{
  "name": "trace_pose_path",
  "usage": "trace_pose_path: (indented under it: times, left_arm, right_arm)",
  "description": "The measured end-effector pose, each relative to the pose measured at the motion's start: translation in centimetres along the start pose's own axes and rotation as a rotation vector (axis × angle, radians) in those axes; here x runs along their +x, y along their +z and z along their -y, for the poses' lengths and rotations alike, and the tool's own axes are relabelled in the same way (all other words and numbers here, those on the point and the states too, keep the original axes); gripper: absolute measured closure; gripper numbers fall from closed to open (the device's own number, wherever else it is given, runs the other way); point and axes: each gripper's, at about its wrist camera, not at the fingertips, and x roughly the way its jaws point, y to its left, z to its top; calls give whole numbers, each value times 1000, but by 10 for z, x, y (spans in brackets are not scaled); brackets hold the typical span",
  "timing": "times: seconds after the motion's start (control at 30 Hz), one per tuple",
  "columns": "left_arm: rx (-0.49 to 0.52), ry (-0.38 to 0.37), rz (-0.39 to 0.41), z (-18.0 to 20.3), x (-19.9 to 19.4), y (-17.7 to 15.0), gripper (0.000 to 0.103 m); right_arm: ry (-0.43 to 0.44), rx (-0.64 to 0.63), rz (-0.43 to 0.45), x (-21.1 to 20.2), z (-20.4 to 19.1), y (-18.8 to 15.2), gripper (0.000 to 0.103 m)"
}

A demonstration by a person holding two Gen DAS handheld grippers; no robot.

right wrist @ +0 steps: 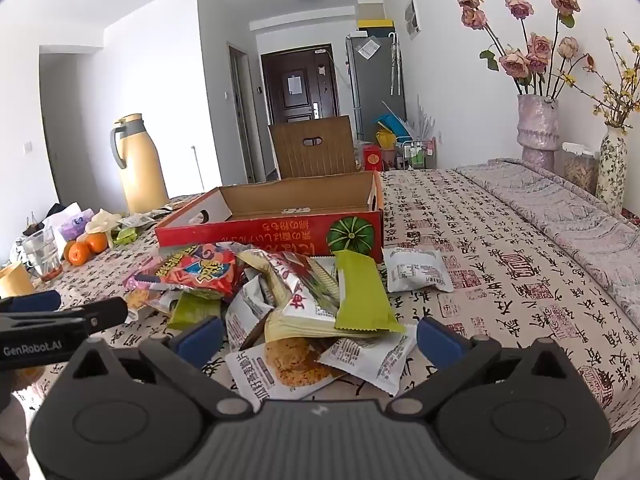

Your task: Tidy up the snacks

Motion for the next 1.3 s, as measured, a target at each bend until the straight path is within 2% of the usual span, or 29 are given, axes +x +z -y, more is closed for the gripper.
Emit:
trace_pose_path:
  times: [0.47, 1.3]
  left_arm:
    - [0, 4, -31, -2, 7, 1, 0]
    - [-7, 2, -39, -2, 9, -4, 0]
  right_arm:
    - [4, 4, -4, 1, 1, 1, 0]
    - [3, -1, -19, 8, -3, -4, 0]
